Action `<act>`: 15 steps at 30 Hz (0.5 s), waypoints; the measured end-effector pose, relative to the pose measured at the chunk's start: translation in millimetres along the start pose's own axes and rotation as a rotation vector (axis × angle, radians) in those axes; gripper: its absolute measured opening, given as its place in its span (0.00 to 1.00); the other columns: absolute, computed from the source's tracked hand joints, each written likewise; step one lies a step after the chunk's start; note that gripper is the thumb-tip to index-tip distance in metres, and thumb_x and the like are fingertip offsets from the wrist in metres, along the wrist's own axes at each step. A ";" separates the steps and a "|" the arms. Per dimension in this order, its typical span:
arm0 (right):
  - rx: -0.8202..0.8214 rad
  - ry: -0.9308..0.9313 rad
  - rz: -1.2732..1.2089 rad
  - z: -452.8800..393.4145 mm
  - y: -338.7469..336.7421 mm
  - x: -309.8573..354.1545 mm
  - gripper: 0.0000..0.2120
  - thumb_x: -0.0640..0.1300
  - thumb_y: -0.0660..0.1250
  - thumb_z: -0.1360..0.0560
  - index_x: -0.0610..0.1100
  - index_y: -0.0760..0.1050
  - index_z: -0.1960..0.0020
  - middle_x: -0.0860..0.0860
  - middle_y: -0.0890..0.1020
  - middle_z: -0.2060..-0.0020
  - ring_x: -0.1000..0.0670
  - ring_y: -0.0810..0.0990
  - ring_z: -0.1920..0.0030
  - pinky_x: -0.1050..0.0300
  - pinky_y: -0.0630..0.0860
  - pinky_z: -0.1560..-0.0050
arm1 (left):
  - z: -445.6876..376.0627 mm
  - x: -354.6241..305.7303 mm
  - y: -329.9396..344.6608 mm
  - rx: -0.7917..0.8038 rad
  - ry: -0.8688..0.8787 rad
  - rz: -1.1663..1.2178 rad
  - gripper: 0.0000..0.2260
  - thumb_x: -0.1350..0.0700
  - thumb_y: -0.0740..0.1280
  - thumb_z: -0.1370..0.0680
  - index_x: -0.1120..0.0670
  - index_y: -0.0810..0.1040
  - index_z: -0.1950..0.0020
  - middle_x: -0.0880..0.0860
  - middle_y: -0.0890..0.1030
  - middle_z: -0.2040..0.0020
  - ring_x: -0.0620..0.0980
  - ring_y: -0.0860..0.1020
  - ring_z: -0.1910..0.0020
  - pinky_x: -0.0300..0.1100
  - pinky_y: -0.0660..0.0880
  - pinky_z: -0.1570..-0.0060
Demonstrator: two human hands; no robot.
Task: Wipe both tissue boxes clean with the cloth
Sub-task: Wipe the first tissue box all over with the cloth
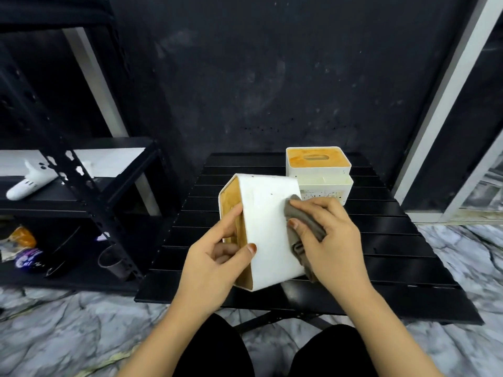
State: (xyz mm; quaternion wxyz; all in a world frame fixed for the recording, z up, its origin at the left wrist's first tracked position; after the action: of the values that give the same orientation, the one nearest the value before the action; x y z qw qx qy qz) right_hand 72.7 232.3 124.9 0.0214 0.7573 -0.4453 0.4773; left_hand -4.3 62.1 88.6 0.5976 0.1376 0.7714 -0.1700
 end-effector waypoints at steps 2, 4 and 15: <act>-0.011 0.024 -0.020 3.5 -2.8 -5.9 0.15 0.38 0.70 0.29 0.48 0.78 0.44 0.59 0.74 0.51 0.53 0.74 0.46 0.66 0.70 0.43 | 0.1 -2.3 0.5 0.007 0.008 -0.015 0.30 0.59 0.72 0.31 0.26 0.71 0.42 0.49 0.80 0.50 0.49 0.80 0.58 0.36 0.77 0.53; -0.026 0.027 -0.028 7.7 -4.4 -8.4 0.15 0.37 0.70 0.29 0.48 0.79 0.44 0.60 0.74 0.51 0.54 0.74 0.46 0.69 0.69 0.42 | 0.2 -3.1 1.5 0.013 0.007 -0.031 0.30 0.57 0.70 0.32 0.26 0.70 0.41 0.51 0.80 0.49 0.48 0.80 0.53 0.35 0.76 0.52; 0.008 -0.154 0.087 33.7 5.2 15.7 0.15 0.42 0.66 0.28 0.49 0.76 0.42 0.60 0.71 0.48 0.55 0.71 0.46 0.71 0.65 0.43 | 0.2 -5.1 -3.0 -0.013 -0.021 0.039 0.25 0.67 0.66 0.26 0.38 0.73 0.39 0.38 0.82 0.51 0.44 0.83 0.62 0.36 0.79 0.56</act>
State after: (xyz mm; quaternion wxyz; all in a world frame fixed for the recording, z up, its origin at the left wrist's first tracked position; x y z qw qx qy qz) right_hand 95.1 203.5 116.2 -0.0368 0.7719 -0.4761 0.4198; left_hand -4.1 59.2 93.7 0.6100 0.1470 0.7632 -0.1544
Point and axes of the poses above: each hand's wrist, its own z-axis away from the middle knuckle, its own y-axis out of the palm, x = y × z, the point moved 10 cm from there along -z, towards the middle knuckle
